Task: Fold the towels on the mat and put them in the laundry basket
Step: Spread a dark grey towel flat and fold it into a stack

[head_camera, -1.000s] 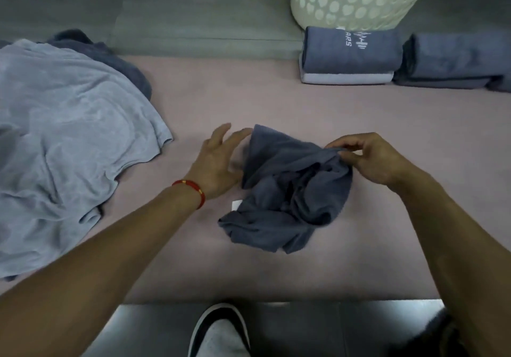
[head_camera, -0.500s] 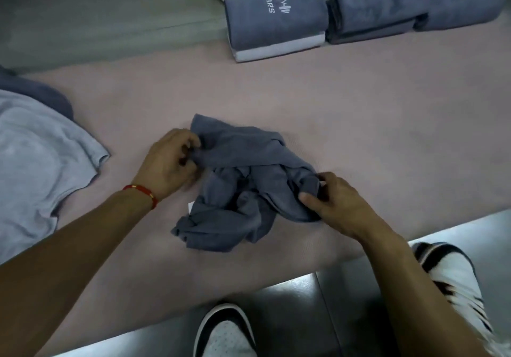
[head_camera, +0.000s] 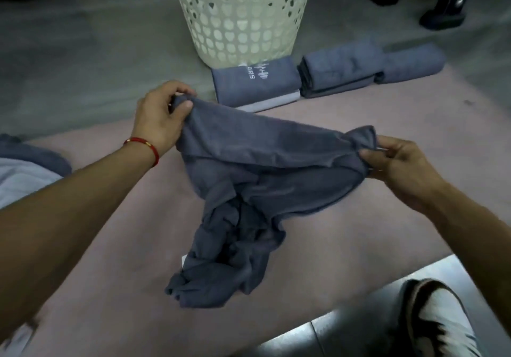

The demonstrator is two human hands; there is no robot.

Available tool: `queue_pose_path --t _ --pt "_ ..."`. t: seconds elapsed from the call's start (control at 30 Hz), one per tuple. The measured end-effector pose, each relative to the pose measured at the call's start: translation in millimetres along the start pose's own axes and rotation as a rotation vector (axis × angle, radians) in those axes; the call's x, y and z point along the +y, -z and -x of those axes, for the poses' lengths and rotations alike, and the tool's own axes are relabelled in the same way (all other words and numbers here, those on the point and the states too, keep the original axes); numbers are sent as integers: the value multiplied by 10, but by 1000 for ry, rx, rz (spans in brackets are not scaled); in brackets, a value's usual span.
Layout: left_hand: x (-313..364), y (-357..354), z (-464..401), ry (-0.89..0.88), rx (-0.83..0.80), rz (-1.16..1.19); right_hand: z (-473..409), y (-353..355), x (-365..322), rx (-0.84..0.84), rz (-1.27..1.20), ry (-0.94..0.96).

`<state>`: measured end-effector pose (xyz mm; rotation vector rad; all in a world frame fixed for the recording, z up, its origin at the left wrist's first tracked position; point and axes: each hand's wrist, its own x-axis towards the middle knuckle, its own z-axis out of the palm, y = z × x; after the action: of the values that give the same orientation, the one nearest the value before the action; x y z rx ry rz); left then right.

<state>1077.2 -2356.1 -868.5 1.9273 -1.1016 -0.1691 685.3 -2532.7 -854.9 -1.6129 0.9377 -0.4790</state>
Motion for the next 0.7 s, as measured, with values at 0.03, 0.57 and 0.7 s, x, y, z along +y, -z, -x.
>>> queue_pose_path --t 0.03,0.57,0.7 --pt "64 2 -130 10 8 9 -61 173 -143 -15 2 -14" --pt "1732 -1262 -1381 88 -34 273 416 2167 -378 258 -190 -121" --pt "1828 -1996 -1319 241 -307 392 440 2157 552 492 -294 -336"
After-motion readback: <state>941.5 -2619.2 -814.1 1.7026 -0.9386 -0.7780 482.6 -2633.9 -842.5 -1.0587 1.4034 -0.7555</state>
